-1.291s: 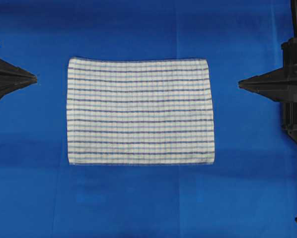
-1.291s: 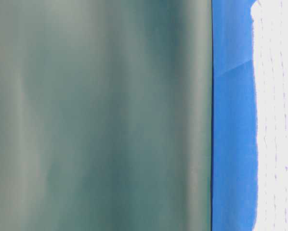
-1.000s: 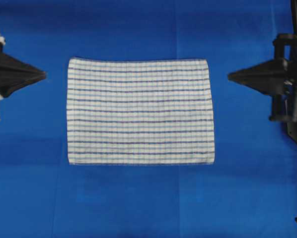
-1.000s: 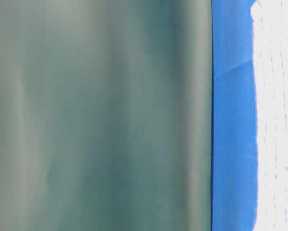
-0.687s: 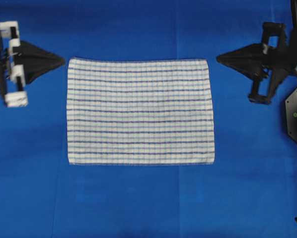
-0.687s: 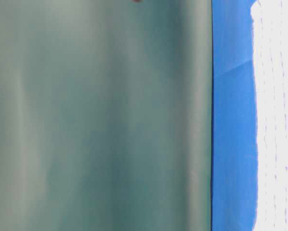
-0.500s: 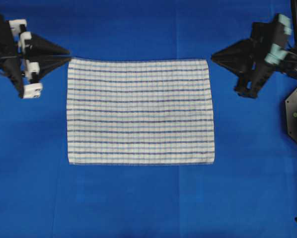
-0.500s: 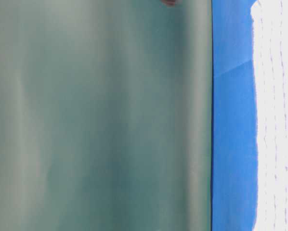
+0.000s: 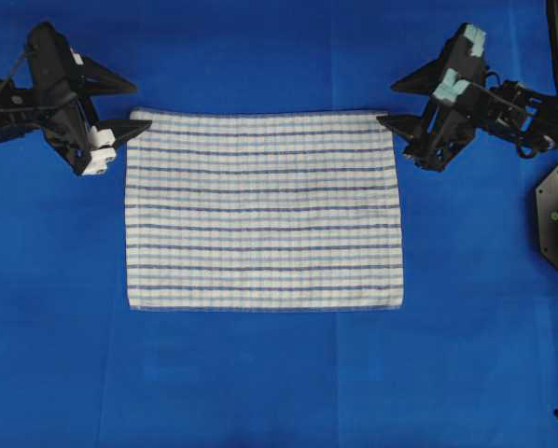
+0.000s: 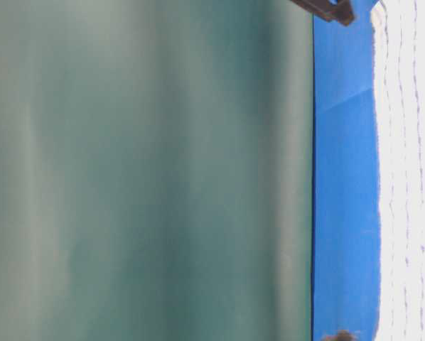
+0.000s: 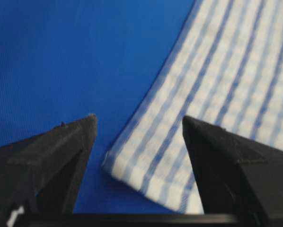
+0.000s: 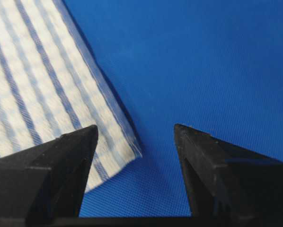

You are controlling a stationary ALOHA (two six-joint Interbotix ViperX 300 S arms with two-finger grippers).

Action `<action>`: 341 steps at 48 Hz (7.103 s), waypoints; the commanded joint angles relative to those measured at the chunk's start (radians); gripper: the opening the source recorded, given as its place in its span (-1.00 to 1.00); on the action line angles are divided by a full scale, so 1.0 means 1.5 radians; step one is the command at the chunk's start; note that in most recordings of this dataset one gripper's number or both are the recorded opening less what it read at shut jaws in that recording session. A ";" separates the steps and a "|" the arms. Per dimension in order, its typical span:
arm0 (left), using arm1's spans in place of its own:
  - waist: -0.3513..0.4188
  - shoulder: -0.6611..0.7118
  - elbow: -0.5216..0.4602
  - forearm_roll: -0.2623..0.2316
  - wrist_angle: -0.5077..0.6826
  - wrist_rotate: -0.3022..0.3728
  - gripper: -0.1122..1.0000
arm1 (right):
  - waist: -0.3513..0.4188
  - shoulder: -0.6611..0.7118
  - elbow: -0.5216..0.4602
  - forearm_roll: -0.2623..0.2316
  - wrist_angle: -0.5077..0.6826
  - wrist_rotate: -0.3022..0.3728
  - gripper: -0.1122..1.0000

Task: Fold the blue towel.
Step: 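Move both grippers to the towel's top corners and grasp them, then lift the top edge and fold it down toward the bottom edge, then release the folded edge and raise both grippers, then grasp the folded towel's left and right ends with both grippers, then lift the towel strip and rotate it to lie vertically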

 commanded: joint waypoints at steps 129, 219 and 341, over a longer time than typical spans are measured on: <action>-0.436 -0.194 -0.007 -0.003 0.165 -0.173 -0.71 | 0.435 -0.213 0.043 0.163 0.163 0.120 -0.70; -0.271 -0.082 -0.035 -0.002 0.193 -0.058 0.29 | 0.267 -0.106 0.024 0.148 0.151 0.019 0.76; -0.428 0.001 -0.355 -0.007 0.311 -0.188 -0.76 | 0.067 -0.129 -0.209 -0.004 0.366 0.015 -0.72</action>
